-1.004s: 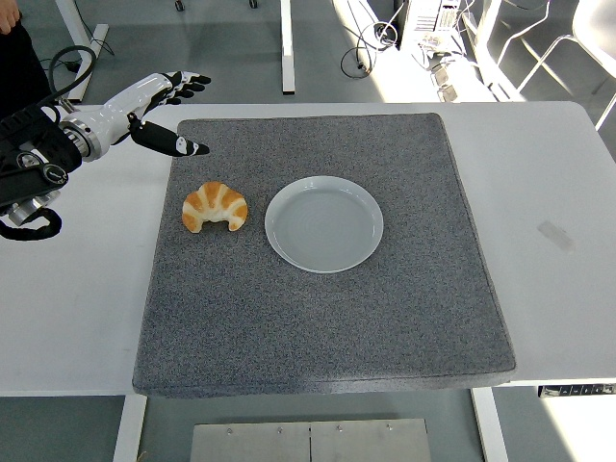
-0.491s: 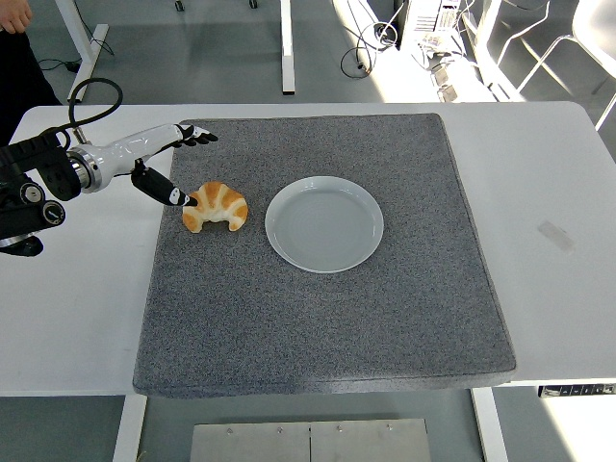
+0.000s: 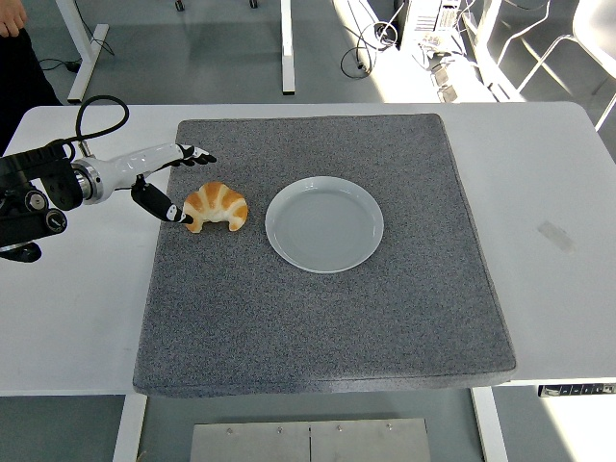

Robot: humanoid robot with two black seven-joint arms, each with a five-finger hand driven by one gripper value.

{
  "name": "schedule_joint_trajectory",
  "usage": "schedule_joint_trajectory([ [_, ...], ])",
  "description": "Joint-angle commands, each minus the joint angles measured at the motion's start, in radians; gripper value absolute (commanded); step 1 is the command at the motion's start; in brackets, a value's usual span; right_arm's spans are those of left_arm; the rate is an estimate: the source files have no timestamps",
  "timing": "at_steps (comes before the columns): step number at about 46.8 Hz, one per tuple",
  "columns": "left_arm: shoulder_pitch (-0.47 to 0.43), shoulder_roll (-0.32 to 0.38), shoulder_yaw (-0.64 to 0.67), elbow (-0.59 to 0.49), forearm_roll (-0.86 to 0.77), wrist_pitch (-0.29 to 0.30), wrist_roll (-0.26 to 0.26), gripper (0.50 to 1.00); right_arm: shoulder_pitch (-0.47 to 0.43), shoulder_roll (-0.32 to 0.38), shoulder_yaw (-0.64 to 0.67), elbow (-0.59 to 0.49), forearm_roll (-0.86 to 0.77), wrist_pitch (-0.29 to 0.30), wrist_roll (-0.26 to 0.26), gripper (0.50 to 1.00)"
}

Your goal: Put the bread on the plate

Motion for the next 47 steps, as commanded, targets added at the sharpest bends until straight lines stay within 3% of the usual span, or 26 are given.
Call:
schedule_joint_trajectory([
  [1,0.005,-0.015,0.001,0.025,0.004,-0.002,0.006,0.93,0.0,0.0,0.0,0.0,0.0,0.0,0.0,1.0],
  [32,0.048,-0.115,-0.013,0.125,0.043,-0.004,0.025,0.928,0.0,0.0,0.0,0.0,0.0,0.0,0.0,1.0],
  [47,0.071,-0.147,-0.019,0.143,0.043,-0.002,0.022,0.892,0.0,0.0,0.0,0.0,0.0,0.0,0.0,1.0],
])
